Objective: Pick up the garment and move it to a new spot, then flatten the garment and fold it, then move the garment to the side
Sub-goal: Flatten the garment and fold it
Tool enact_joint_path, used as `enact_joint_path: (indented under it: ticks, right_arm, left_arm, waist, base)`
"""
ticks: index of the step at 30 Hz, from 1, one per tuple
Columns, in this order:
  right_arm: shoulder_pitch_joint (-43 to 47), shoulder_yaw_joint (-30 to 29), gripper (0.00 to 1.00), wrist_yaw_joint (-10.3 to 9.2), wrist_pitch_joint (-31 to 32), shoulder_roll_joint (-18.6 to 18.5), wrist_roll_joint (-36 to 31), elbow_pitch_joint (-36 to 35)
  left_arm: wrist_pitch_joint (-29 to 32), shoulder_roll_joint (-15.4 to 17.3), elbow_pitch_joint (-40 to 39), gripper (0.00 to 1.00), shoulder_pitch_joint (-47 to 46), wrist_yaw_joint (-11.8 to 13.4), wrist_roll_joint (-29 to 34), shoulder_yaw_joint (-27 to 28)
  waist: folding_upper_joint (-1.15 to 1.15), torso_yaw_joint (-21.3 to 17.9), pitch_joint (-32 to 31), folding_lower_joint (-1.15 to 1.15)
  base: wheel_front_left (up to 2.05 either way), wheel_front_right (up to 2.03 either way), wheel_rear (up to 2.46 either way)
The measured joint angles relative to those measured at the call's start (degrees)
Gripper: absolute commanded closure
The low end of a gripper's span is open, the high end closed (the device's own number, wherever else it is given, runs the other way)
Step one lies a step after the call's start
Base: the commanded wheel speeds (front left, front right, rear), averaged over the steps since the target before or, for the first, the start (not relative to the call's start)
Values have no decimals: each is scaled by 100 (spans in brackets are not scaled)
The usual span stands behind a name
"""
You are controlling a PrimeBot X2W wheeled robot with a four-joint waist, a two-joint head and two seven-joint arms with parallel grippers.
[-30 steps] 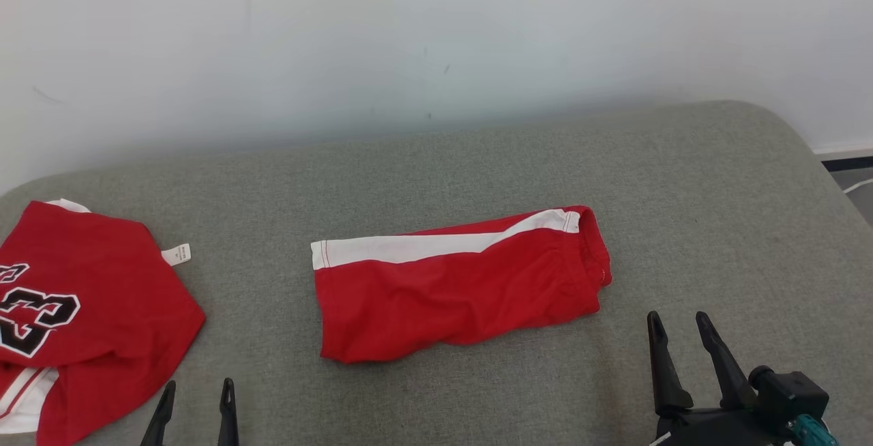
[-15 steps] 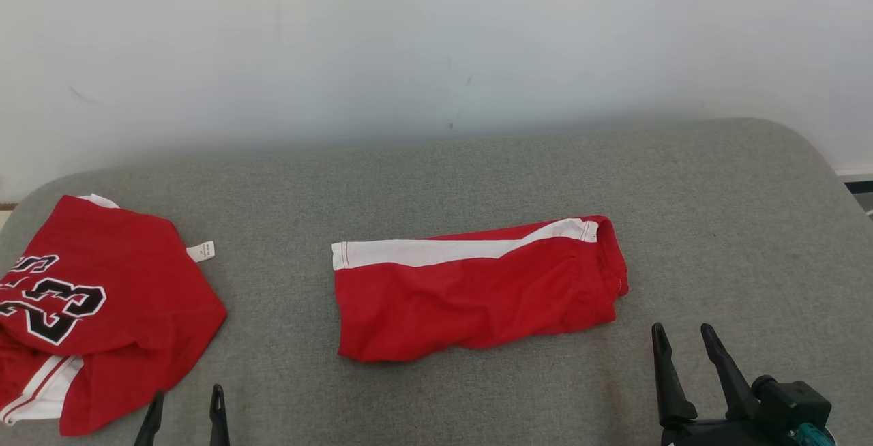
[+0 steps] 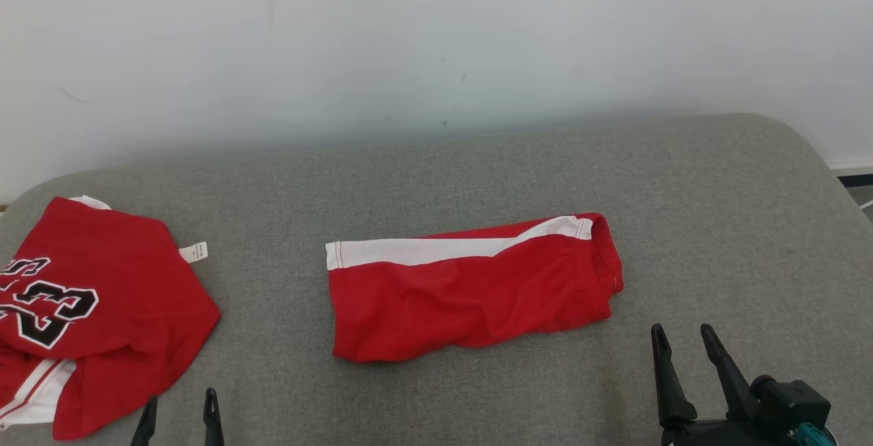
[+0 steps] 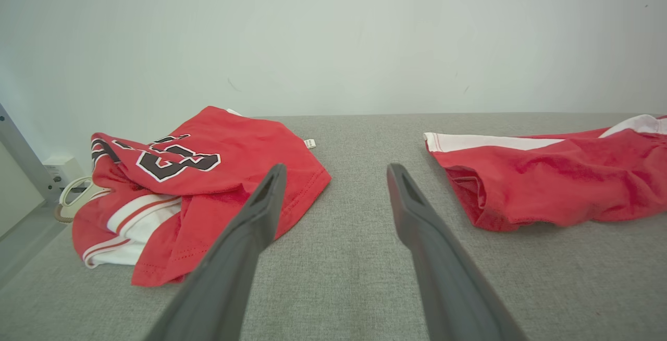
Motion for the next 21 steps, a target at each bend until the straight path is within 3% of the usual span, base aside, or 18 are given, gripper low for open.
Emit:
enact_joint_path:
  ticks: [21]
  right_arm:
    - [2, -35, 0, 0, 26, 25, -48, 53]
  left_arm:
    - [0, -200, 41, 0, 1, -238, 147, 232]
  waist:
    - [0, -21, 28, 0]
  base:
    - [0, 0, 0]
